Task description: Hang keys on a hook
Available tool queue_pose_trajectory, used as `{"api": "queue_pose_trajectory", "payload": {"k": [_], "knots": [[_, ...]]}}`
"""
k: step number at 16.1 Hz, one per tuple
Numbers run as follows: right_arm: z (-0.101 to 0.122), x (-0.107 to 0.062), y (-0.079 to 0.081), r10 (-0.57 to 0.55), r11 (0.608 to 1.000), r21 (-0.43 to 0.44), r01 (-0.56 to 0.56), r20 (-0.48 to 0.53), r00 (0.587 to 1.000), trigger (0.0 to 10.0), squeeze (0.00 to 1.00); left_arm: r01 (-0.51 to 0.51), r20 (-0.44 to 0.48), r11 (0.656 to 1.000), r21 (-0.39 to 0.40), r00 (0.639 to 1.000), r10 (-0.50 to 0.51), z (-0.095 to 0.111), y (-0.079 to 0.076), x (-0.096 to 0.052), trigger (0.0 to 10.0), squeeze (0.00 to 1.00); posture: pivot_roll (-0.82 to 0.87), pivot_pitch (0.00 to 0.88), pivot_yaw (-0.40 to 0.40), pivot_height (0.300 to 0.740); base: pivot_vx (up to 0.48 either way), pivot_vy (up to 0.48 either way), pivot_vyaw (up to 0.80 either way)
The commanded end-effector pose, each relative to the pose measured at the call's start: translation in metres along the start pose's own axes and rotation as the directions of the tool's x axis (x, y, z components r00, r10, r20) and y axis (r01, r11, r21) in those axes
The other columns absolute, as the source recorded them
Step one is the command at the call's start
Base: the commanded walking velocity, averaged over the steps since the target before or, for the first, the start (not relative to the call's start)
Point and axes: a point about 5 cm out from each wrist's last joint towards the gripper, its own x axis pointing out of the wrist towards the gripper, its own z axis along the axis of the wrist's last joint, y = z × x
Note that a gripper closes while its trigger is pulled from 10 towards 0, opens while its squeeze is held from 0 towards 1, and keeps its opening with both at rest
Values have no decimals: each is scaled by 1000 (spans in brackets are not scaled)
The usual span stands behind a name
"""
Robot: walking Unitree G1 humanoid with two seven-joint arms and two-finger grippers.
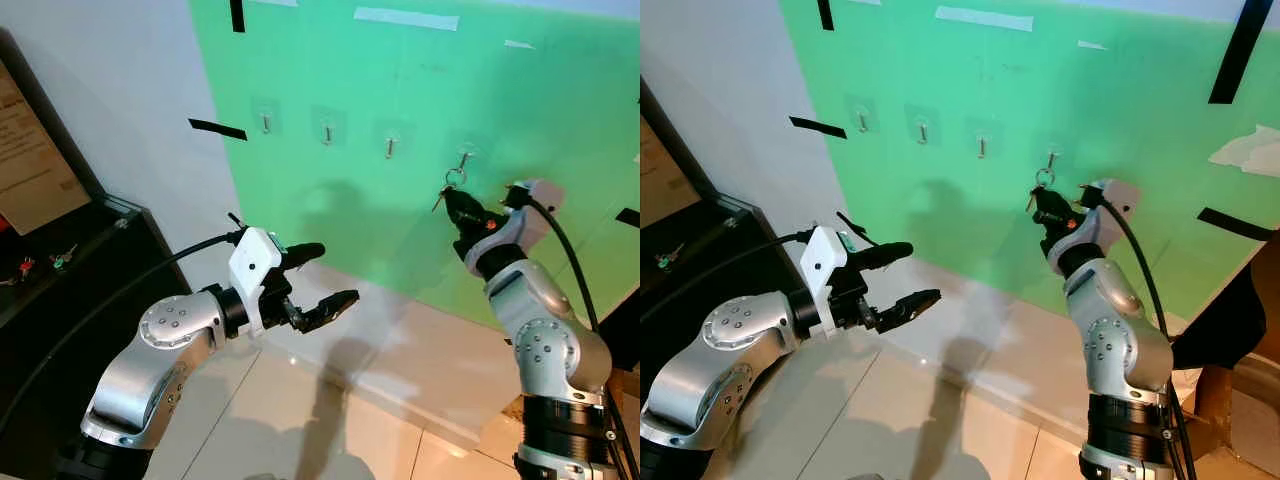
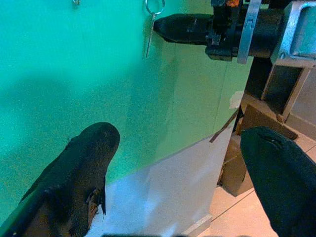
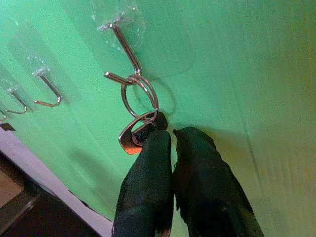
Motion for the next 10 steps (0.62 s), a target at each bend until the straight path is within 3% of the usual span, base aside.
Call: {"api": "queue_pose_trajectory", "payload": {"k": [1, 3, 6, 7, 8, 10], "knots": [[-1, -2, -1, 14, 1000, 3, -14, 17, 1000, 10000, 1000, 5, 13, 1000, 19, 1000, -6, 7, 0, 1, 10000, 0, -49, 0, 73, 740, 0, 0, 0], [-3, -6, -1, 33, 999, 22, -33, 15, 999, 10000, 1000, -12, 17, 1000, 16, 1000, 12, 5, 0, 0, 10000, 0, -34, 0, 60, 740, 0, 0, 0], [-20, -22, -12, -14, 998, -62, 11, -55, 998, 10000, 1000, -179, 27, 984, 17, 984, 178, 0, 7, -6, 10000, 0, -17, 0, 46, 740, 0, 0, 0], [-32, -28, -13, -19, 993, -119, 6, -107, 994, 10000, 1000, -276, 3, 961, 22, 961, 276, -8, 13, -12, 10000, 0, -43, 0, 61, 740, 0, 0, 0], [-44, -33, -12, -22, 981, -194, -7, -147, 989, 10000, 1000, -406, -49, 912, 54, 911, 409, -23, 24, -22, 10000, 0, -70, 0, 75, 740, 0, 0, 625], [-50, -39, -11, -36, 971, -240, -1, -150, 988, 10000, 1000, -523, -111, 846, 107, 839, 532, -40, 34, -32, 10000, 0, -83, 0, 83, 740, 0, 0, 800]]}}
